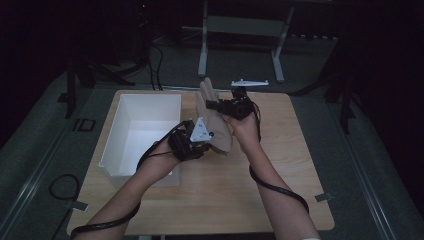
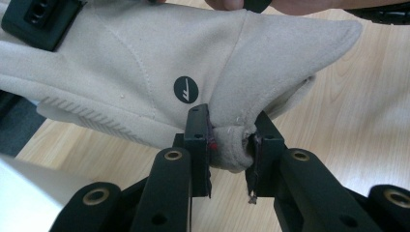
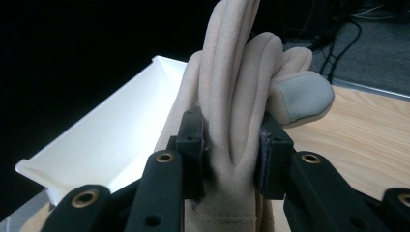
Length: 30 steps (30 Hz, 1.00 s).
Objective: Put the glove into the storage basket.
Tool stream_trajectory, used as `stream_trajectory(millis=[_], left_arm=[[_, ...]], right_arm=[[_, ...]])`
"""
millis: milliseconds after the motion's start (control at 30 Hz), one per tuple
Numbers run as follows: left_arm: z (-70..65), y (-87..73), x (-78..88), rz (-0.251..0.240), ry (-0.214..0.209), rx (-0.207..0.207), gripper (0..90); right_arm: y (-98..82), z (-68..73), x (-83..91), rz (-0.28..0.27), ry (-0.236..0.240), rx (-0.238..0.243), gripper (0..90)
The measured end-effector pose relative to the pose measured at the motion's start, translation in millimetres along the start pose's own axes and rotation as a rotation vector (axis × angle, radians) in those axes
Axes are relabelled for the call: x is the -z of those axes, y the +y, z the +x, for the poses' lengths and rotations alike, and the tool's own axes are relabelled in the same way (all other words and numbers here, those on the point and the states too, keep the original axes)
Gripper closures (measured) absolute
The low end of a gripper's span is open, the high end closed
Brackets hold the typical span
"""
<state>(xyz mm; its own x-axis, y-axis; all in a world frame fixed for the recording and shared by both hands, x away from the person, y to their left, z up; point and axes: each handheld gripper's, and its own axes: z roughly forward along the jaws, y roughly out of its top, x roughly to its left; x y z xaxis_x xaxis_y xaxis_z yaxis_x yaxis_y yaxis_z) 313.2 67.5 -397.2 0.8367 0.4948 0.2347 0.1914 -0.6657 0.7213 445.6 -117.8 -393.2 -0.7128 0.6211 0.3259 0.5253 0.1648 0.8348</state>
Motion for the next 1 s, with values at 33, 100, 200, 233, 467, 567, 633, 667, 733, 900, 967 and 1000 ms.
stream_trajectory(millis=[33, 100, 200, 233, 467, 567, 633, 667, 733, 900, 967, 1000], left_arm=[[1.3, -1.5, 2.4, 0.002, 0.005, 0.001, 74.9], [4.1, -4.8, 6.6, 0.003, 0.008, 0.007, 74.9], [8.0, -10.3, 12.1, 0.009, 0.019, 0.008, 74.8], [9.2, -12.4, 13.7, 0.008, 0.02, 0.014, 74.9], [15.5, -27.9, 26.3, -0.002, 0.045, 0.023, 74.9], [18.7, -34.3, 31.3, -0.004, 0.051, 0.037, 74.9], [21.4, -38.4, 35.2, -0.006, 0.055, 0.045, 74.9], [22.9, -40.3, 37.5, -0.004, 0.058, 0.046, 74.9], [25.6, -44.5, 42.3, -0.004, 0.063, 0.052, 74.9], [32.5, -57.2, 53.1, -0.004, 0.075, 0.072, 74.9], [34.4, -62.8, 55.9, -0.004, 0.08, 0.078, 74.9], [35.6, -65.8, 57.1, -0.004, 0.08, 0.081, 74.9]], right_arm=[[1.3, 2.0, -2.4, 0.001, 0.005, 0.001, 68.7], [3.8, 6.7, -7.8, 0.004, 0.002, 0.009, 68.7], [7.3, 13.6, -16.2, 0.012, 0.002, 0.022, 68.8], [8.3, 15.6, -19.0, 0.014, 0.005, 0.022, 68.7], [14.3, 30.6, -35.8, 0.02, 0.022, 0.041, 68.8], [16.6, 36.4, -43.5, 0.027, 0.031, 0.045, 68.7], [18.5, 40.4, -49.0, 0.03, 0.038, 0.045, 68.7], [19.6, 42.0, -51.8, 0.032, 0.045, 0.043, 68.7], [21.4, 46.1, -57.6, 0.031, 0.054, 0.039, 68.7], [23.8, 55.6, -71.9, 0.034, 0.069, 0.042, 68.8], [24.4, 59.6, -78.0, 0.04, 0.073, 0.044, 68.7], [24.7, 61.9, -80.9, 0.043, 0.073, 0.044, 68.7]])
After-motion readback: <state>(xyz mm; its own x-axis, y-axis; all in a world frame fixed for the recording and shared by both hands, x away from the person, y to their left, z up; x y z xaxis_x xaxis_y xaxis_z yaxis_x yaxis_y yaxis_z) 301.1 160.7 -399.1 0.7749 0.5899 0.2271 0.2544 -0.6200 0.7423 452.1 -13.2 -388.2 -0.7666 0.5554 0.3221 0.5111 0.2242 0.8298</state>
